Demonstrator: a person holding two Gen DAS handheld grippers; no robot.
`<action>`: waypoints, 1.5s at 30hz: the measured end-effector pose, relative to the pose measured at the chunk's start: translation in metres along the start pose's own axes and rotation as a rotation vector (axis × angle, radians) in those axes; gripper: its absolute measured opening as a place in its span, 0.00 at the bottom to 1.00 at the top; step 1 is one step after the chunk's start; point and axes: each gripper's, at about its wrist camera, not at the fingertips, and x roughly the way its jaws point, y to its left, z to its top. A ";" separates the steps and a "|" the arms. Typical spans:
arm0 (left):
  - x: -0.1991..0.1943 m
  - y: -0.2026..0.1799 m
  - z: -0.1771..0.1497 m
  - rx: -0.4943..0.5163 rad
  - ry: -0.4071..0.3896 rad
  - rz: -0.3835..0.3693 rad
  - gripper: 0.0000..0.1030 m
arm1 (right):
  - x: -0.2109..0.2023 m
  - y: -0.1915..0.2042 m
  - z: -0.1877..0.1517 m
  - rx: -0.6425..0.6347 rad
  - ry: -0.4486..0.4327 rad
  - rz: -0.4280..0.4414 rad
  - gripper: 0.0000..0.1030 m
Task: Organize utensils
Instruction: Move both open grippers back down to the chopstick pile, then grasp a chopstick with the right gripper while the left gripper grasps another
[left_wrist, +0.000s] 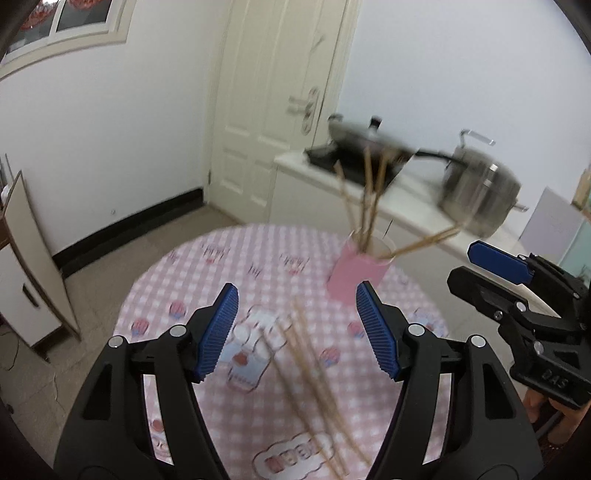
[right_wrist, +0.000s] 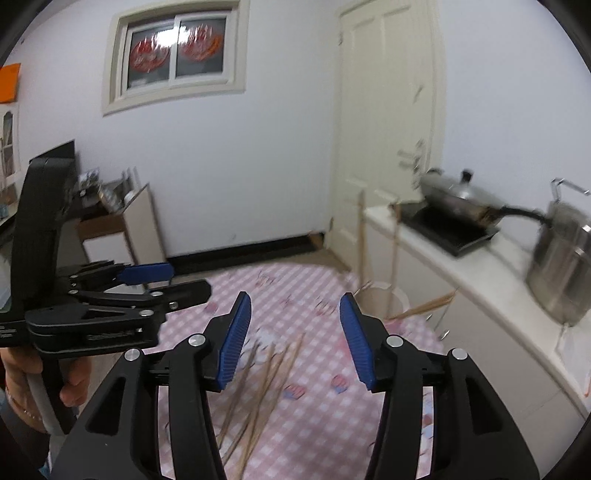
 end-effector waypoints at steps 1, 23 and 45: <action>0.007 0.004 -0.004 -0.008 0.031 -0.002 0.64 | 0.006 0.003 -0.003 0.004 0.018 0.009 0.46; 0.160 0.050 -0.069 -0.122 0.469 0.060 0.35 | 0.159 -0.026 -0.070 0.183 0.431 0.063 0.46; 0.184 0.046 -0.060 -0.044 0.456 0.138 0.13 | 0.218 -0.030 -0.068 0.163 0.549 0.023 0.30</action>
